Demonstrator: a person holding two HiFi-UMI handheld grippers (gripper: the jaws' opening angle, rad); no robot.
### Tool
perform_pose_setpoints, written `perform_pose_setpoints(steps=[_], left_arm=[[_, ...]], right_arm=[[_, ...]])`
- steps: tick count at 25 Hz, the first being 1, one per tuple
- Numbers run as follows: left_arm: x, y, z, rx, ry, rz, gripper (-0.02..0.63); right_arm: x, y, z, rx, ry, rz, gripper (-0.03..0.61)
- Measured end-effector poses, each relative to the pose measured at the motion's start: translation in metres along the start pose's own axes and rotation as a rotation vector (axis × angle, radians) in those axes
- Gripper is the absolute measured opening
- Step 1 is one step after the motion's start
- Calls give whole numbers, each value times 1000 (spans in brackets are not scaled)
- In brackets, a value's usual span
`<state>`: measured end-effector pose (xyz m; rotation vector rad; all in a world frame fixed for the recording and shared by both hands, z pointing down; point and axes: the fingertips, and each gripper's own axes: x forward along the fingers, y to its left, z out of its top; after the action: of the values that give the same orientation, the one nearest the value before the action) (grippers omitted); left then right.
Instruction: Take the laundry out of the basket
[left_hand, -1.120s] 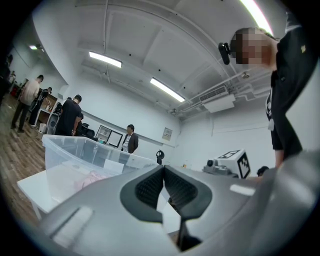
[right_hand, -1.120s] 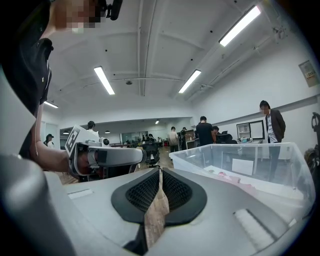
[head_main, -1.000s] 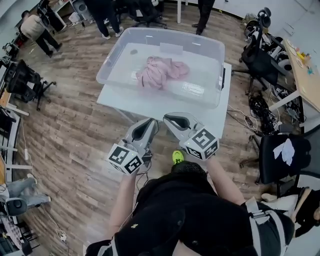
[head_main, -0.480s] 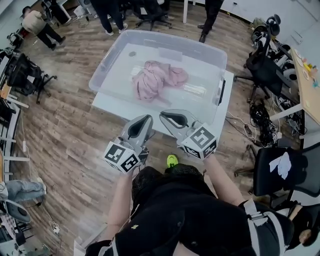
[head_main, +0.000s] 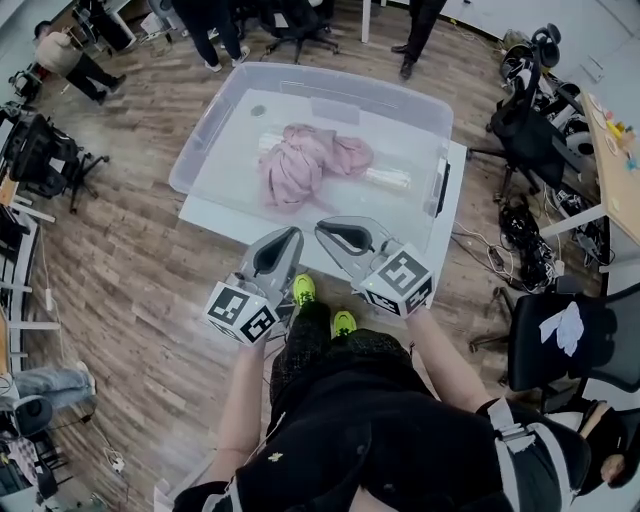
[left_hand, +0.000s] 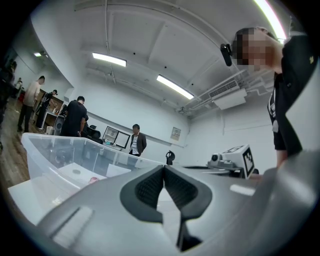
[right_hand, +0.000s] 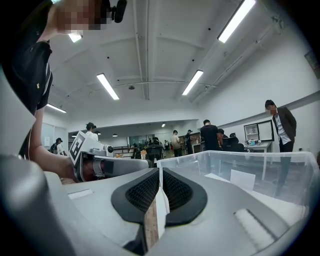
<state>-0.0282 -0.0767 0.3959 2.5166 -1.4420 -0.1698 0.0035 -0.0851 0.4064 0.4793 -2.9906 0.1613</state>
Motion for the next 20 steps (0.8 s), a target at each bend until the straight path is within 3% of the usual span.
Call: perform_pose_setpoints(steps=[5, 20], left_arm=[[12, 14, 11, 4, -8, -26, 8], [62, 78, 57, 10, -21, -162, 9]], right_arm=[[13, -5, 13, 4, -11, 8, 6], [69, -68, 39, -29, 9, -126, 6]])
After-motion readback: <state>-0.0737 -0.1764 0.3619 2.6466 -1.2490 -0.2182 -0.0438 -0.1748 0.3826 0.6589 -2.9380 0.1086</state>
